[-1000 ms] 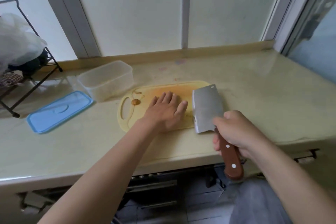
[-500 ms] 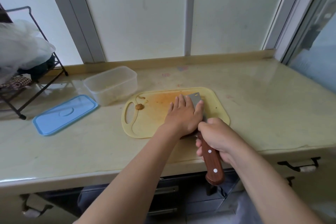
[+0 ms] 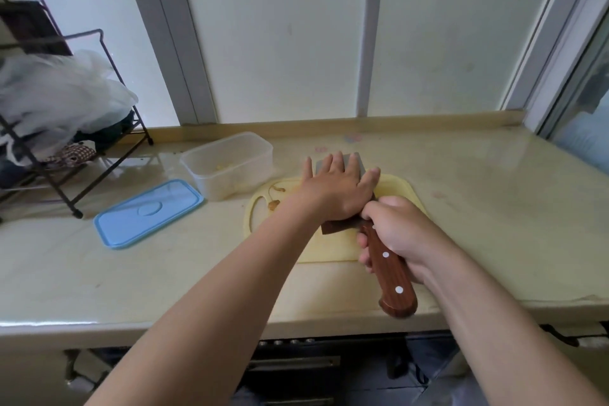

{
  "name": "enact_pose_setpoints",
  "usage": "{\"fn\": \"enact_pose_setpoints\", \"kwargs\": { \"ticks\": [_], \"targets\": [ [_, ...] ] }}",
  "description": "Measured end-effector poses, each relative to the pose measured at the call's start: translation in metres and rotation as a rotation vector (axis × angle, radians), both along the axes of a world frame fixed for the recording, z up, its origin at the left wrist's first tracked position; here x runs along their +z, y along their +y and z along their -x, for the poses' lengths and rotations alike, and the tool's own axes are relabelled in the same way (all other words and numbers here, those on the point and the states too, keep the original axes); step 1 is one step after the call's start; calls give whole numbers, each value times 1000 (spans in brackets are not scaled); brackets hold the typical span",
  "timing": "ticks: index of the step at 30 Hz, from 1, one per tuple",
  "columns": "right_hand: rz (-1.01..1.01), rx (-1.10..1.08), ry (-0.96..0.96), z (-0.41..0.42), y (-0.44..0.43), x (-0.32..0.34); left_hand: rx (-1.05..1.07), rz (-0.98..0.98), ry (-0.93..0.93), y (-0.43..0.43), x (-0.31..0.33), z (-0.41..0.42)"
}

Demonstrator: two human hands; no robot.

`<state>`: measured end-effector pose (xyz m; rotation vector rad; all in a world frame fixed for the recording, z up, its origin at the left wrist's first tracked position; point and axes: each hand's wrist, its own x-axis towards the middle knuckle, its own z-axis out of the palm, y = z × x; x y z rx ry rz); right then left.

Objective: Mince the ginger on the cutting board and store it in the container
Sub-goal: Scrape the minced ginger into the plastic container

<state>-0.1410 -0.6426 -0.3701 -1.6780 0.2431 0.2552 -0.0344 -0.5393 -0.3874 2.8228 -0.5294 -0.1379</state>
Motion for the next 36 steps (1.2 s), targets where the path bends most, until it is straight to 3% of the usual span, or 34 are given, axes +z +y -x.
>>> {"fn": "enact_pose_setpoints", "kwargs": {
  "ticks": [12, 18, 23, 30, 36],
  "targets": [
    [-91, 199, -89, -85, 115, 45, 195, -91, -154, 139, 50, -74],
    [-45, 176, -66, -119, 136, 36, 314, 38, -68, 170, 35, -101],
    [41, 151, -25, -132, 111, 26, 427, -174, -81, 208, 11, -113],
    [93, 136, -38, -141, 92, 20, 441, 7, -131, 209, 20, -108],
    [75, 109, -59, -136, 78, 18, 379, 463, -128, 206, 24, -99]
  ]
}}
